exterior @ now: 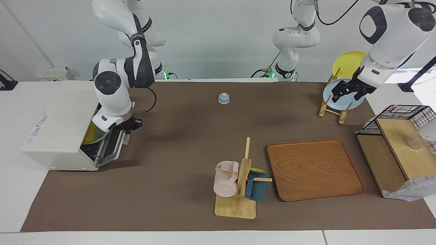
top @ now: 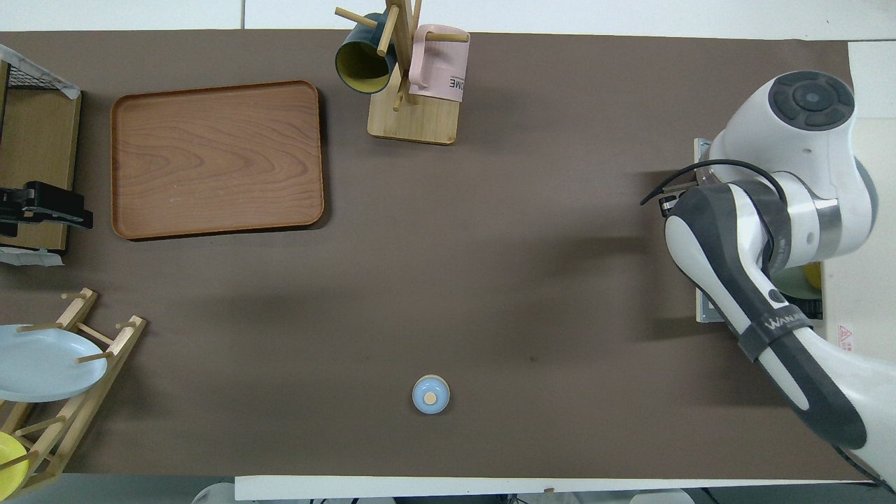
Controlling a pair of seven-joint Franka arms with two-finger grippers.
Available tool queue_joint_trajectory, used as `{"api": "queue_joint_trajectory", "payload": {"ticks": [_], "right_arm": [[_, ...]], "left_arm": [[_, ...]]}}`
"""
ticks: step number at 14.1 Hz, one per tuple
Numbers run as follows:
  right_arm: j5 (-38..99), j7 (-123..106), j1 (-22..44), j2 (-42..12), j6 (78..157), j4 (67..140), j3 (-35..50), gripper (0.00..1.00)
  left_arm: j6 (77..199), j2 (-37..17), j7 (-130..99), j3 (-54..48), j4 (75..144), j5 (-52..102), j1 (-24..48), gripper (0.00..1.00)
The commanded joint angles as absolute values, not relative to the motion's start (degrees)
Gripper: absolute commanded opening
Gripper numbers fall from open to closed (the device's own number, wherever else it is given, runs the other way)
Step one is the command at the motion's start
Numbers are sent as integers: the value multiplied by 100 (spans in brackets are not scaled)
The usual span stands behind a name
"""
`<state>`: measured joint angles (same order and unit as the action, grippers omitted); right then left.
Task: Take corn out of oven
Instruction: 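Pull the toaster oven door down with the right gripper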
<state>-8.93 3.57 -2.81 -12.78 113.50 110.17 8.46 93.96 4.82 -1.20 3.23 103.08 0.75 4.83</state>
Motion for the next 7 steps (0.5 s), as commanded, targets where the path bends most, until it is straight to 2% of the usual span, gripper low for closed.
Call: {"api": "queue_joint_trajectory", "payload": {"ticks": [1, 2, 4, 7], "right_arm": [[-845, 473, -457, -1731, 11926, 10934, 782, 0], [-835, 570, -335, -1758, 11927, 10925, 791, 1], [-591, 947, -194, -1758, 11944, 10872, 835, 11], [-237, 1169, 96, -1592, 11665, 10442, 853, 20]], "left_arm": [[9325, 448, -105, 308, 10222, 53, 448, 100], [9325, 448, -105, 308, 10213, 53, 440, 100], [9325, 448, -105, 308, 10222, 53, 439, 100], [9325, 448, -105, 308, 10222, 53, 439, 100]]}}
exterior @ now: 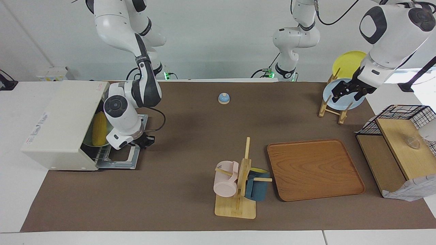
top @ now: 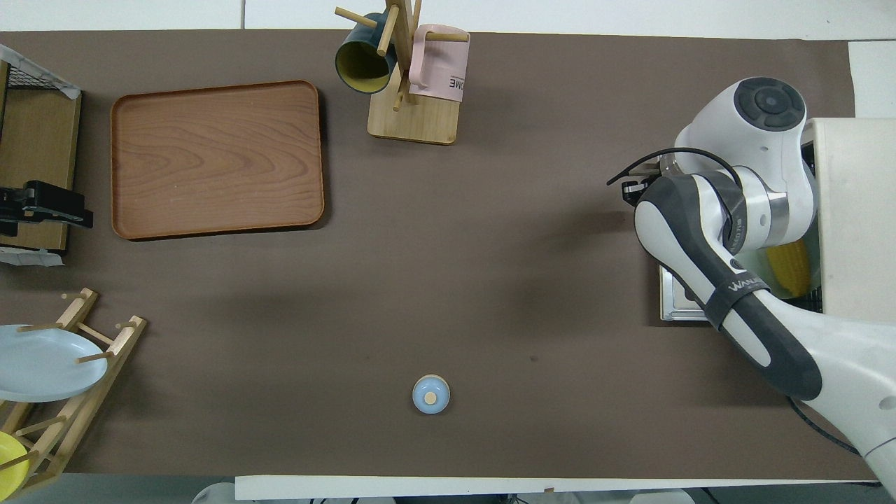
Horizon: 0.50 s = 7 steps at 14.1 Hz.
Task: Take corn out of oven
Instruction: 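Pull the toaster oven door down with the right gripper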
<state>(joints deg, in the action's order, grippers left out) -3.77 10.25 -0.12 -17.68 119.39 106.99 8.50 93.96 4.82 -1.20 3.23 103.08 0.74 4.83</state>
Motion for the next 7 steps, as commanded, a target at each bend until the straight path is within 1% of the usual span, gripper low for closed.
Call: {"api": "queue_joint_trajectory", "payload": {"ticks": [1, 2, 3, 5, 7], "right_arm": [[-272, 1160, 71, -1382, 11437, 10433, 835, 26], [-281, 1169, 18, -1232, 11191, 10459, 818, 31], [-316, 1160, -87, -1109, 10823, 10450, 791, 43], [-701, 1134, -394, -967, 10425, 10494, 800, 58], [-808, 1038, -693, -888, 10327, 10660, 809, 59]], "left_arm": [[9325, 448, -105, 308, 10222, 53, 439, 100], [9325, 448, -105, 308, 10222, 53, 439, 100], [9325, 448, -105, 308, 10222, 53, 439, 100], [9325, 448, -105, 308, 10222, 53, 439, 100], [9325, 448, -105, 308, 10222, 53, 439, 100]]}}
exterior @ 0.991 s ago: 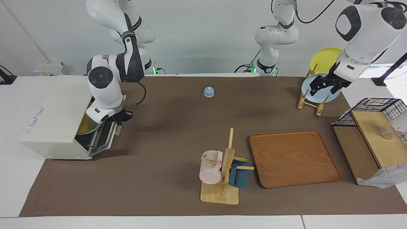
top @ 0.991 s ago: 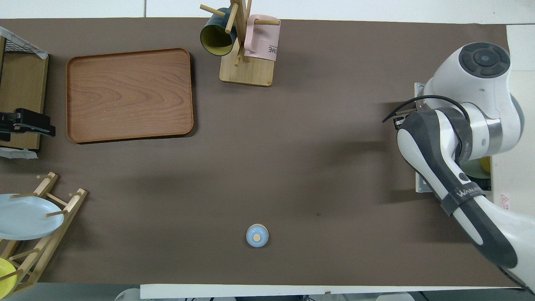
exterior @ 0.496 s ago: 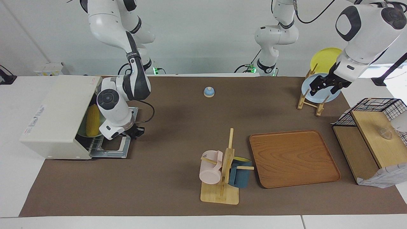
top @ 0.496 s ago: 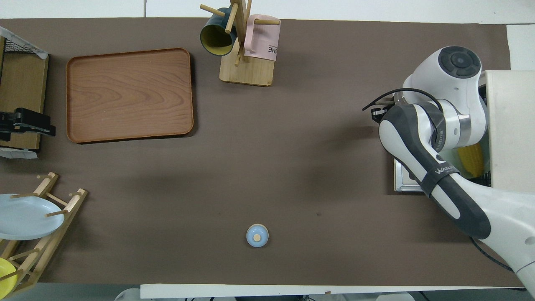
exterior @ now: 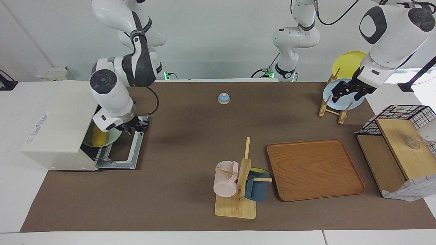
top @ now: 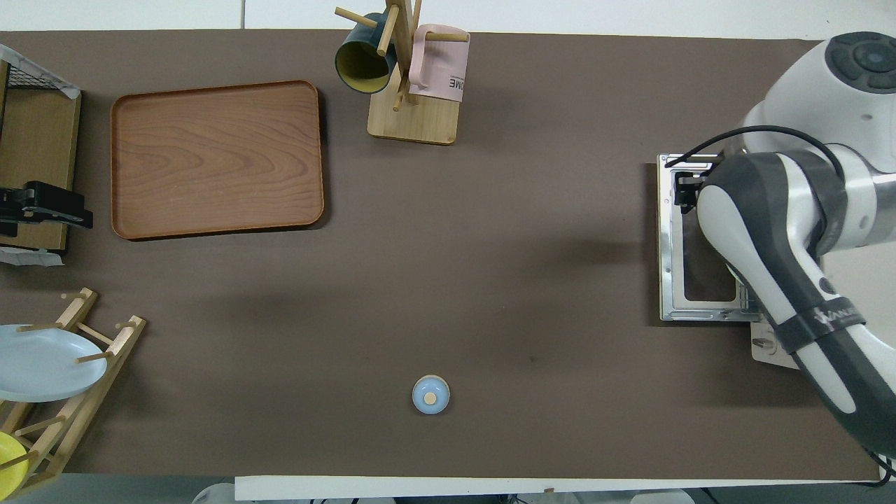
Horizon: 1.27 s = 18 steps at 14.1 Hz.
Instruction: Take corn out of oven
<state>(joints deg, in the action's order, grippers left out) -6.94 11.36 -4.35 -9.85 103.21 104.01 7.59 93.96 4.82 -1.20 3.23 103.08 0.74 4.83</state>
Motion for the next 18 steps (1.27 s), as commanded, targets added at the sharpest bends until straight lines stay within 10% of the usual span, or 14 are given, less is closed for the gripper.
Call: {"api": "queue_joint_trajectory", "payload": {"ticks": [1, 6, 12, 18], "right_arm": [[-809, 968, -799, -827, 10362, 10826, 817, 59], [-809, 476, -1089, -598, 11284, 11679, 809, 53], [-1221, 308, -994, -659, 11435, 11716, 826, 0], [-1205, 1972, 874, -1552, 9761, 9508, 835, 0]], "left_arm": [[9334, 448, -105, 308, 10213, 53, 439, 100], [9325, 448, -105, 308, 10222, 53, 439, 100], [9325, 448, -105, 308, 10222, 53, 439, 100], [9334, 448, -105, 308, 10222, 53, 439, 100]]}}
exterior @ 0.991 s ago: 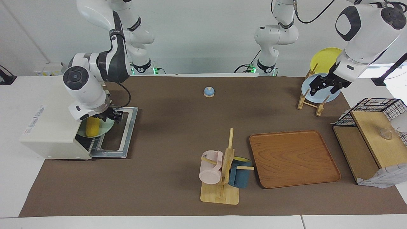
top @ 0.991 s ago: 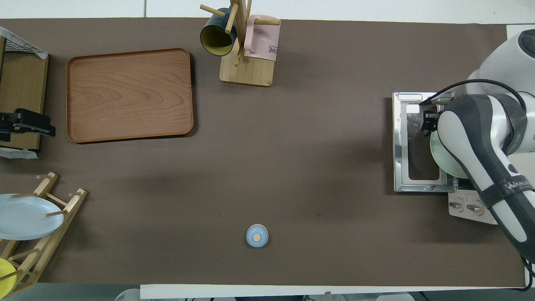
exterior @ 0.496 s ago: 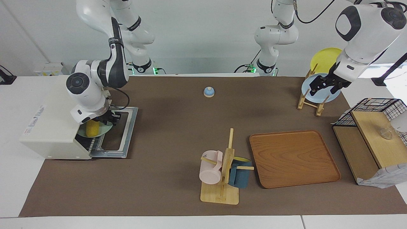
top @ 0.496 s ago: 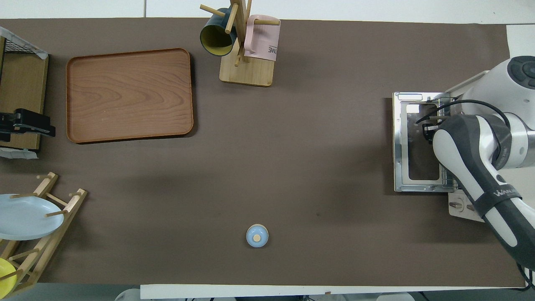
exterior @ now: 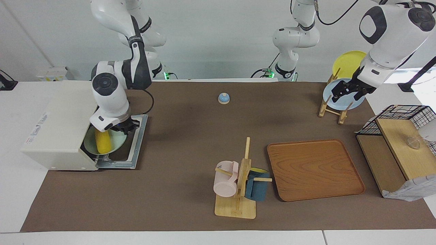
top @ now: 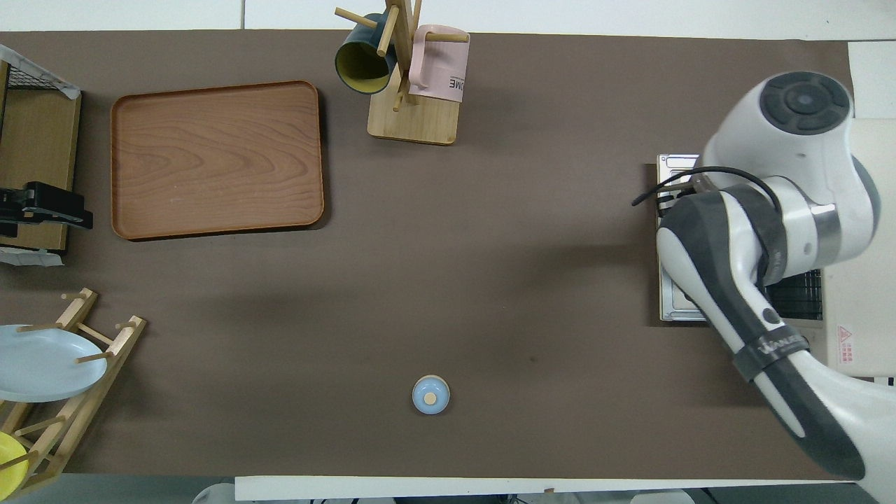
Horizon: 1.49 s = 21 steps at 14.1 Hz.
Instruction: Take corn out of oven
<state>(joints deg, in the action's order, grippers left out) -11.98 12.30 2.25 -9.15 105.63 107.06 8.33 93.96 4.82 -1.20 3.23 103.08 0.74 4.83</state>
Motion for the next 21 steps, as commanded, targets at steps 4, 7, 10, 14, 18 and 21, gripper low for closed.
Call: {"api": "queue_joint_trajectory", "payload": {"ticks": [4, 7, 10, 14, 18, 21], "right_arm": [[-784, 4072, 2439, -3020, 8964, 7299, 835, 0], [-546, 5568, 3214, -3812, 9560, 6637, 879, 0], [-483, 6126, 3629, -4147, 10282, 6680, 888, 1], [-98, 6170, 3595, -4149, 11205, 6873, 879, 48], [-324, 6074, 3210, -3738, 11014, 6828, 721, 59], [-439, 4618, 2270, -2457, 10651, 8623, 703, 28]], "left_arm": [[9334, 448, -105, 308, 10222, 53, 440, 100], [9325, 448, -105, 308, 10222, 53, 439, 100], [9325, 448, -105, 308, 10222, 53, 448, 100], [9325, 448, -105, 308, 10222, 53, 439, 100], [9343, 448, -88, 308, 10222, 53, 439, 100], [9586, 701, -516, 177, 10772, 184, 754, 100]]}}
